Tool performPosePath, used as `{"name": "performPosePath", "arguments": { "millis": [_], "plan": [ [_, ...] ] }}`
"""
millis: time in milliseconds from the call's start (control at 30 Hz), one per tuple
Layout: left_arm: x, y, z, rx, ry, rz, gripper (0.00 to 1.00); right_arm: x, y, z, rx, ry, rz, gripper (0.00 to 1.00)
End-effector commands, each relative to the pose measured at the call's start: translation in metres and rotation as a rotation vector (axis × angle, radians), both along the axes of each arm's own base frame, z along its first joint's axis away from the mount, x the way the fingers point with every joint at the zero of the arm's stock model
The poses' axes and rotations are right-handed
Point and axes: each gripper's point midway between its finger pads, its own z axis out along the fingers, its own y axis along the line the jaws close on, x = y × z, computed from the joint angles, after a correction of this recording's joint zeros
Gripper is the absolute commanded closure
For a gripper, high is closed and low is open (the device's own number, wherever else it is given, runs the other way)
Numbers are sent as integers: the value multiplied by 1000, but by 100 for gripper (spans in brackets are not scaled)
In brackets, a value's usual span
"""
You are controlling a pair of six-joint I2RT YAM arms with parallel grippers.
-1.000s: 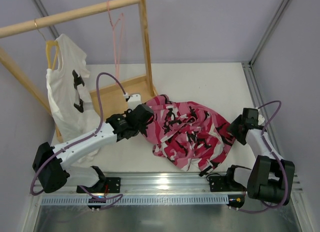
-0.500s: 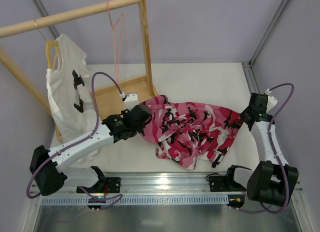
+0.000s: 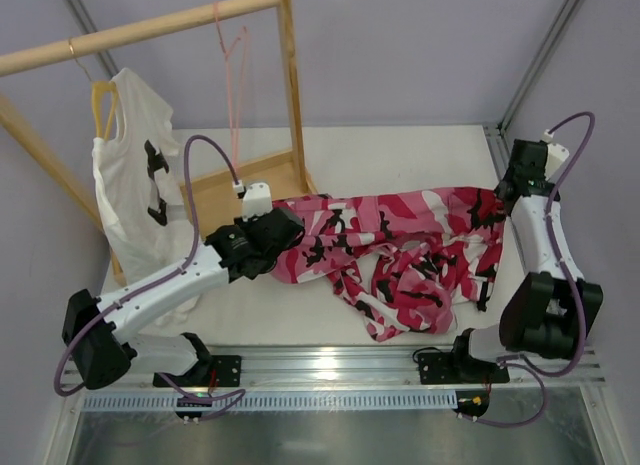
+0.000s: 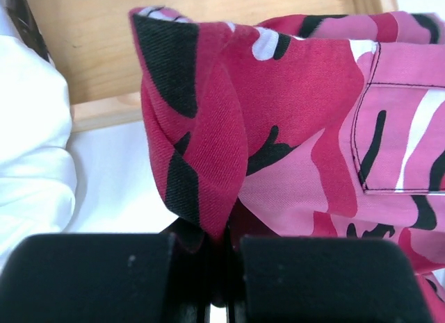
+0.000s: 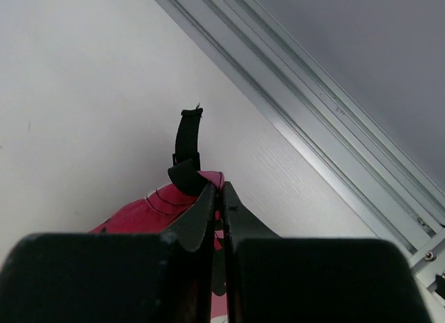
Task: Place the trousers on the hanger
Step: Fold the trousers
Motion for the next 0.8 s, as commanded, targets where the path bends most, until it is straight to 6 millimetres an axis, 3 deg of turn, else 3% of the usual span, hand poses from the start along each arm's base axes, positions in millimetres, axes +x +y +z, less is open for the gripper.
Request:
{"name": "performPosePath", "arguments": {
  "millis": [0,33,100,200,267,433,500,567,600,667,733,767],
  "plan": [
    [10,-8,-13,6,-5,33,100,35,-22,0,-53,15,-25,96],
    [12,-13,-25,17,16,31,100,45,-24,-17,-39,60,-20,96],
    [15,-17,-38,33,45,43,100,70,-33,-4,-51,66,-27,96],
    [17,-11,-40,62,39,90,100,81,-47,4,-95,93,-62,96],
    [17,-2,-34,84,18,124,100,88,-54,12,-118,110,-80,96],
    [22,13,-9,77,-82,174,100,77,-71,24,-209,139,-147,96],
    [27,15,-5,99,-92,179,100,84,-77,30,-254,126,-141,96],
    [35,14,-2,112,-87,175,100,109,-72,37,-242,57,-63,96],
    [39,10,-8,130,-71,170,100,120,-69,26,-227,70,-17,96],
    [47,-5,-13,109,-59,121,100,146,-54,28,-168,17,87,96],
    [53,-19,-21,98,-41,89,100,162,-46,6,-129,44,146,96],
    [55,-23,-24,91,-33,82,100,164,-40,5,-102,66,172,96]
  ]
}}
